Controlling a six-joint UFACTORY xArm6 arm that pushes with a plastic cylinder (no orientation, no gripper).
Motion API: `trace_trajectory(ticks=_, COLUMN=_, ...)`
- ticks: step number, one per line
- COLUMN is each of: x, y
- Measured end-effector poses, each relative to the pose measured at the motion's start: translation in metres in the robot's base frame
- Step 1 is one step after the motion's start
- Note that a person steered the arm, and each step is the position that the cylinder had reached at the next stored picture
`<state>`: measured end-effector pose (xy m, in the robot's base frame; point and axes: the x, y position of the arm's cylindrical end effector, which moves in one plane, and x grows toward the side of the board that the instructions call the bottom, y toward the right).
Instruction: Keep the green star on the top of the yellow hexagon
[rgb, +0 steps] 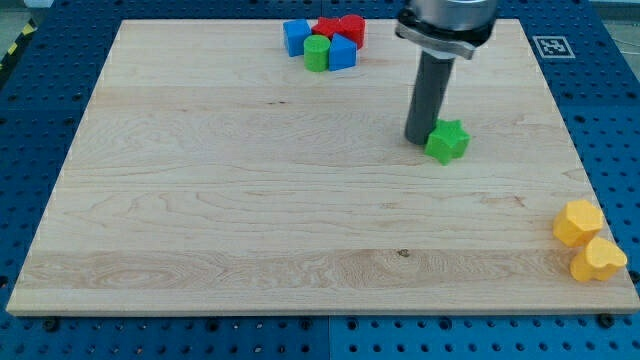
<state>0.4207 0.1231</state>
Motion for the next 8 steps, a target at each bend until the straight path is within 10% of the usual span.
trace_trajectory(ticks=8, x=0.045, y=0.091)
